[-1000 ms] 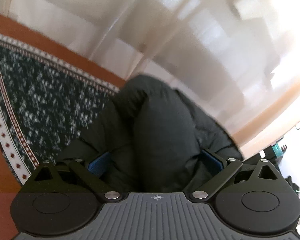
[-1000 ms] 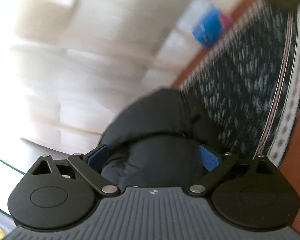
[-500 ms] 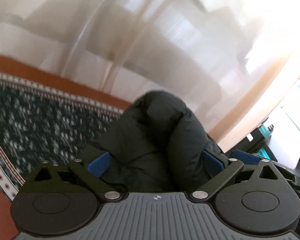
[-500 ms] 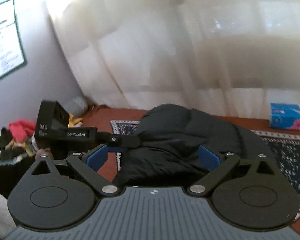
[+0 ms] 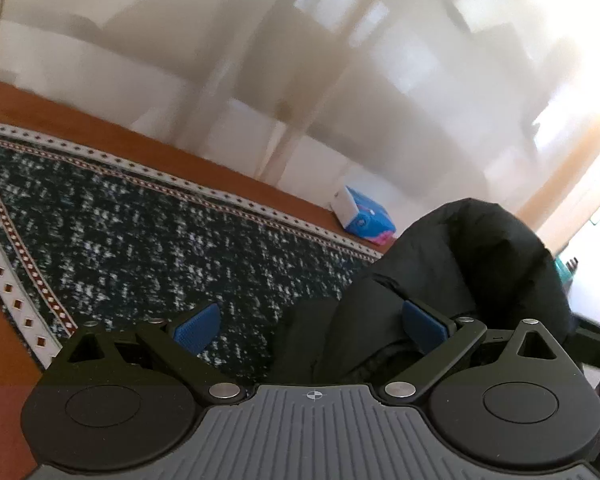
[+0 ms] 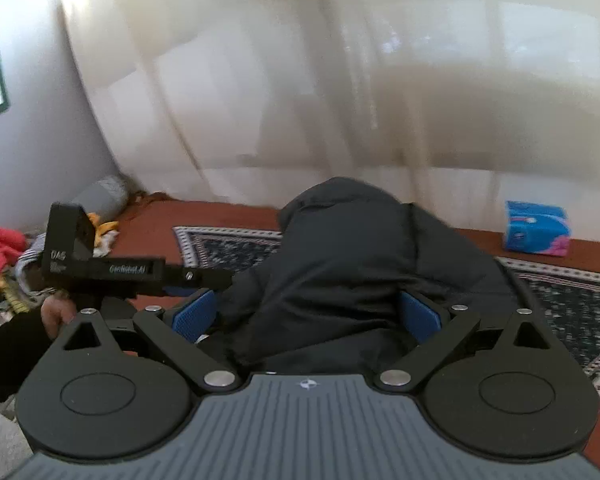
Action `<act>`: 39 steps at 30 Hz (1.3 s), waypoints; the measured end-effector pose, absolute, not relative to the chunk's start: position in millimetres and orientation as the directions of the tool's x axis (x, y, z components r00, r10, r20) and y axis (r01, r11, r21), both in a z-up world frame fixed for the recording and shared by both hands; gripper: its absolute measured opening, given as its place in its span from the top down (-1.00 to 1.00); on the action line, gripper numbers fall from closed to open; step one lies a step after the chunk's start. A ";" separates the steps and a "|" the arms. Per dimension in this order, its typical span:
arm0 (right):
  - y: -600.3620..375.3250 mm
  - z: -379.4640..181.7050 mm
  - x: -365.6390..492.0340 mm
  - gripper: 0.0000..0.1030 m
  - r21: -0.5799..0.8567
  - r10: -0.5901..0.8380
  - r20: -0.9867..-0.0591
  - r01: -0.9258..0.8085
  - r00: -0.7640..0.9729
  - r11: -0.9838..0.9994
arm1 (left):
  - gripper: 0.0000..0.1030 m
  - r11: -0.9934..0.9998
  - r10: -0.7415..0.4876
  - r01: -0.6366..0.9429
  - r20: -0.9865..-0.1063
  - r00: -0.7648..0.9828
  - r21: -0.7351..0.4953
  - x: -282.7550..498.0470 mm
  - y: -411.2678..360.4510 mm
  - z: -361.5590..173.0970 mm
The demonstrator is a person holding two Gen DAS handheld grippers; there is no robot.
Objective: Fold clothes
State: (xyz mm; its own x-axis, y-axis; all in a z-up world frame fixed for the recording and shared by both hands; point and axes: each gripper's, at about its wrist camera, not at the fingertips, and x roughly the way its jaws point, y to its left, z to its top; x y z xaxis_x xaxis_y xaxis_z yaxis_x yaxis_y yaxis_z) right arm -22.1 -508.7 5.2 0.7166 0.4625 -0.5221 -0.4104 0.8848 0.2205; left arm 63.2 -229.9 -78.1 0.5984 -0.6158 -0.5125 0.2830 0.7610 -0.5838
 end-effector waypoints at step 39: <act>-831.3 -10.5 -28.1 -0.72 0.291 0.271 -0.509 -0.133 0.817 0.947 | -0.99 0.717 -0.667 0.370 -0.424 0.613 -0.591 14.2 -444.3 -18.5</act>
